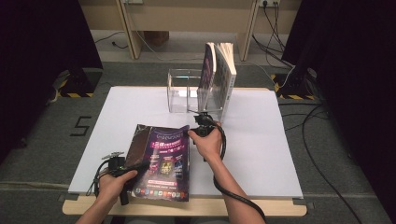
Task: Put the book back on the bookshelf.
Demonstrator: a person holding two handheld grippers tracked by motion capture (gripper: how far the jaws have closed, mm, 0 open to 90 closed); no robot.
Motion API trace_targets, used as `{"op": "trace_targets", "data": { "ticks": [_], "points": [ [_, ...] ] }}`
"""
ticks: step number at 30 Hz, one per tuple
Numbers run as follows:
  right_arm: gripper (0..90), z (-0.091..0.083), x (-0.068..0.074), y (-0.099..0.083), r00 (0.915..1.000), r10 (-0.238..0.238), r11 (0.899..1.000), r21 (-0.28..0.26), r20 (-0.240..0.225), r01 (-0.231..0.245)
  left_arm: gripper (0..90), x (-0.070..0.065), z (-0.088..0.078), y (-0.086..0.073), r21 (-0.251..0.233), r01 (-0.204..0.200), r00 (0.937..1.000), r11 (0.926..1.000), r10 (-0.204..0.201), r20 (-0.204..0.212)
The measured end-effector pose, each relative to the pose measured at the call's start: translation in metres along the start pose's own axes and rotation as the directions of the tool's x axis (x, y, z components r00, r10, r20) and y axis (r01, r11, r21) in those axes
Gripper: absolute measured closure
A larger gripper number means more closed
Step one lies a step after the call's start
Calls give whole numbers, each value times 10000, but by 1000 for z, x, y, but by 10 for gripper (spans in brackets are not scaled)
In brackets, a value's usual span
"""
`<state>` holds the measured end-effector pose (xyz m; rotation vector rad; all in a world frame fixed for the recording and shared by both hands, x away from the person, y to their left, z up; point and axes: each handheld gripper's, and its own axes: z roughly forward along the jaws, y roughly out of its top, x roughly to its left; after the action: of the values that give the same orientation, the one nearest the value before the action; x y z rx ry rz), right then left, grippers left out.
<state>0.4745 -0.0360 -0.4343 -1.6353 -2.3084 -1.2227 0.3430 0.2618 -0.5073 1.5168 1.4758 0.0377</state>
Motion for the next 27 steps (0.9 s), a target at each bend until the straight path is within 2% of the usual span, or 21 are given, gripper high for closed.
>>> {"op": "trace_targets", "data": {
  "ticks": [4,10,15,16,23,27],
  "points": [
    [801,-7,0,1,9994,131,9998,-113,-308,-135,747,0,0,0,59,73,9999,10000,-74,144],
    [817,-17,3,2,9990,206,9989,-406,-396,-222,681,-2,0,0,-26,74,9998,10000,-74,202],
    [840,-30,5,7,9982,246,9953,-922,-554,-296,601,-3,-3,2,-457,-450,9982,9979,431,-417],
    [842,-33,6,8,9994,113,9946,-1027,-341,-147,594,-2,-4,3,-482,-477,9978,9977,454,-477],
    [845,-50,7,15,9996,-229,9890,-1458,170,251,561,-3,-3,3,-454,-909,9931,9948,872,-781],
    [845,-57,8,17,9985,-349,9854,-1653,414,413,552,-3,-4,4,-477,-939,9922,9944,896,-866]
  ]
}}
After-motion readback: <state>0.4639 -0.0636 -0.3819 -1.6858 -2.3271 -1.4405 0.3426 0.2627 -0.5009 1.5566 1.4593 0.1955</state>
